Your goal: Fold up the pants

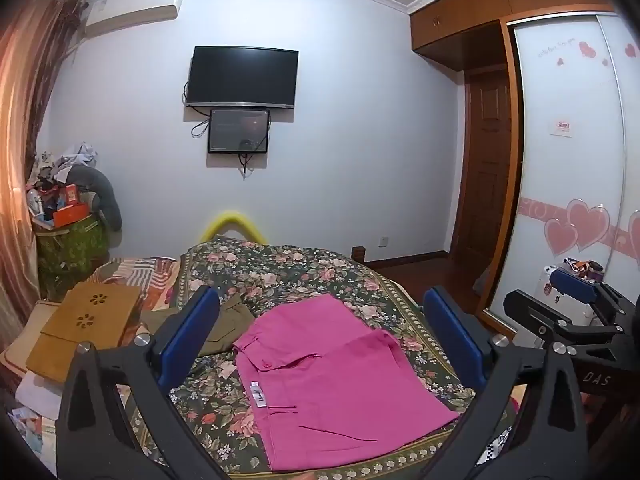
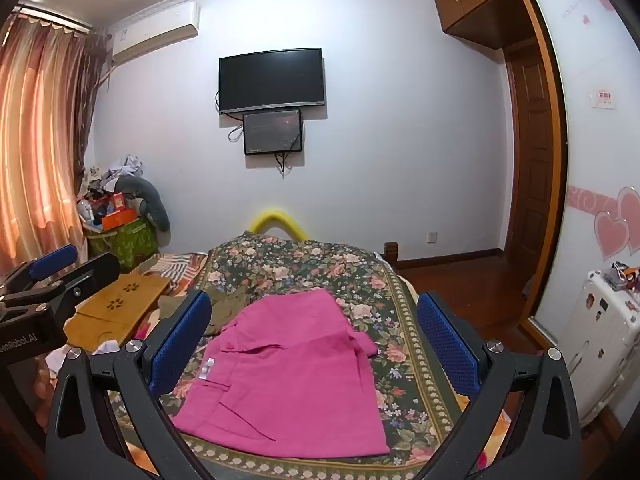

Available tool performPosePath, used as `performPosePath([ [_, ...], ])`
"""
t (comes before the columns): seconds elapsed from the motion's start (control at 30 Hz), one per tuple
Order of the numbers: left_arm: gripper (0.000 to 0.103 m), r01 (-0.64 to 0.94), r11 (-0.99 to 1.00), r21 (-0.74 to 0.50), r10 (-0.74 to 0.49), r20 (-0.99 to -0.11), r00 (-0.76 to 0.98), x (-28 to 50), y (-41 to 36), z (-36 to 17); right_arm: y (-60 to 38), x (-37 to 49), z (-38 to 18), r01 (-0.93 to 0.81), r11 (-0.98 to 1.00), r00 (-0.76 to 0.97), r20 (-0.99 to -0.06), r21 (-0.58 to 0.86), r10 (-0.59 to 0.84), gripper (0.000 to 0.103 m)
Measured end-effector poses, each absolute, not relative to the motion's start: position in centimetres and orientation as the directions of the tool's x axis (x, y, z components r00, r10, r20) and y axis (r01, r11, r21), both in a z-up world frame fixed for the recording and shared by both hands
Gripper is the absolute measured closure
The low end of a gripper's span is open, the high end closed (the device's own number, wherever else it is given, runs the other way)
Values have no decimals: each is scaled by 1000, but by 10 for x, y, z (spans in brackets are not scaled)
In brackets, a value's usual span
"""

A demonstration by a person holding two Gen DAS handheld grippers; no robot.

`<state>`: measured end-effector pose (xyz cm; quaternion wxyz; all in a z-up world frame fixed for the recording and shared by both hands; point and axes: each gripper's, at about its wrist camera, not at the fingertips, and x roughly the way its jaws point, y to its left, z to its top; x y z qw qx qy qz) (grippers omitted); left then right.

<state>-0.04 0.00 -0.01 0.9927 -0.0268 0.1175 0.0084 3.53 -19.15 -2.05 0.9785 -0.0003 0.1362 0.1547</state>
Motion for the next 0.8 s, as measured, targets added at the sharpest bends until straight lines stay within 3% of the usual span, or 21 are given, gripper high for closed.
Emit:
performPosePath([
  [0.27,0,-14,998,-57,-3,-278,960,13,-7,-3,-192,37,-20,-300,953,918,-258,42,300,1],
  [0.8,0,-10,997,-79,-9,-237,972,2,6,-4,-194,36,-19,-303,952,916,-260,49,305,1],
])
